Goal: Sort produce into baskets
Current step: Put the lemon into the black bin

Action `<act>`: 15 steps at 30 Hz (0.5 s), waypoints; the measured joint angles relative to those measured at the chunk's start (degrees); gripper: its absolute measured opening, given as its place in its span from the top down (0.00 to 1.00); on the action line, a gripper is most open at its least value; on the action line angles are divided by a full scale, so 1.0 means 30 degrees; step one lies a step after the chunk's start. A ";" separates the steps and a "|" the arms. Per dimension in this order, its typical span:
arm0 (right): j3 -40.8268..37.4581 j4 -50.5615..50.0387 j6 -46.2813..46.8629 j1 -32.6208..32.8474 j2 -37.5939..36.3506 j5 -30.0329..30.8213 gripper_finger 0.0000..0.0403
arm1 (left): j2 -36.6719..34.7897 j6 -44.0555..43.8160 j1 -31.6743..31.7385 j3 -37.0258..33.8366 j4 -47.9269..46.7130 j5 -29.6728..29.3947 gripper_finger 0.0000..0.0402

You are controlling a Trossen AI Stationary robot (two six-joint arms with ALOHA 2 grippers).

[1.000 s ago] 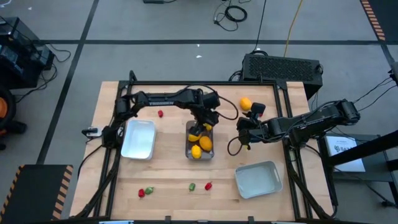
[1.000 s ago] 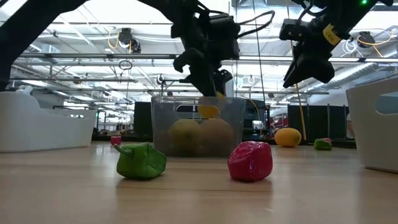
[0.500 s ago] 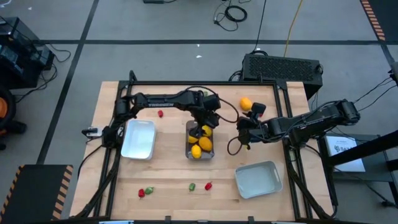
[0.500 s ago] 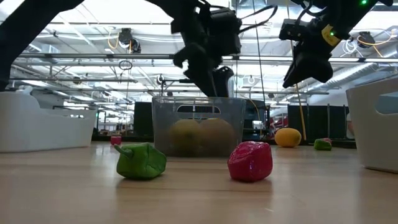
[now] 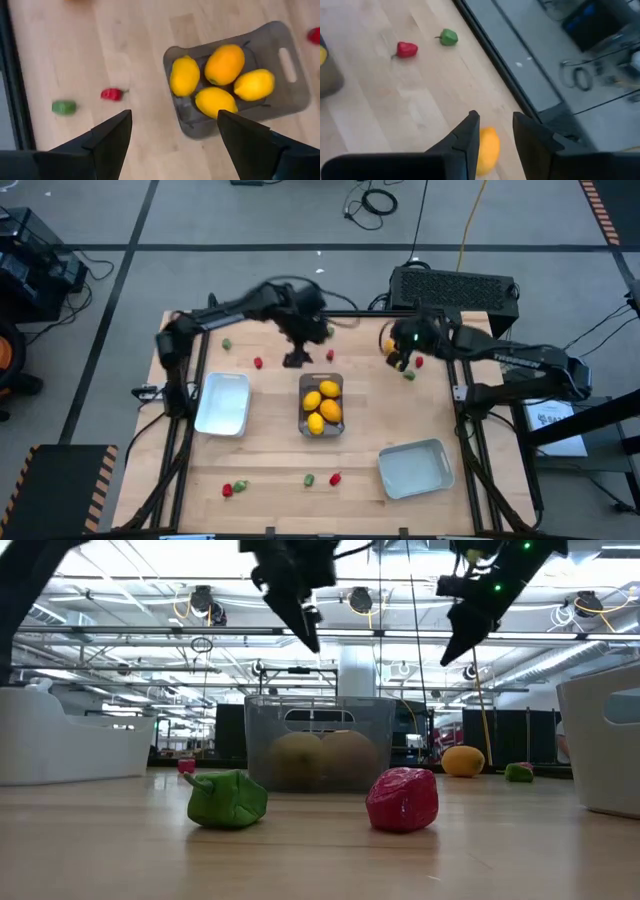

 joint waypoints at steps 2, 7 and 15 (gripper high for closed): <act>0.0251 0.0136 0.0003 -0.1397 0.0230 -0.1137 0.73 | -0.1034 -0.0449 0.0779 -0.1079 0.0172 0.0851 0.25; 0.0248 0.0069 -0.0005 -0.4330 0.1314 -0.3129 0.73 | -0.4761 -0.1826 0.1926 -0.5209 0.3892 0.1574 0.25; 0.0468 0.3593 -0.0326 -0.6259 0.3079 -0.2752 0.73 | -1.0325 -0.3565 0.1800 -1.4093 1.6532 0.1663 0.25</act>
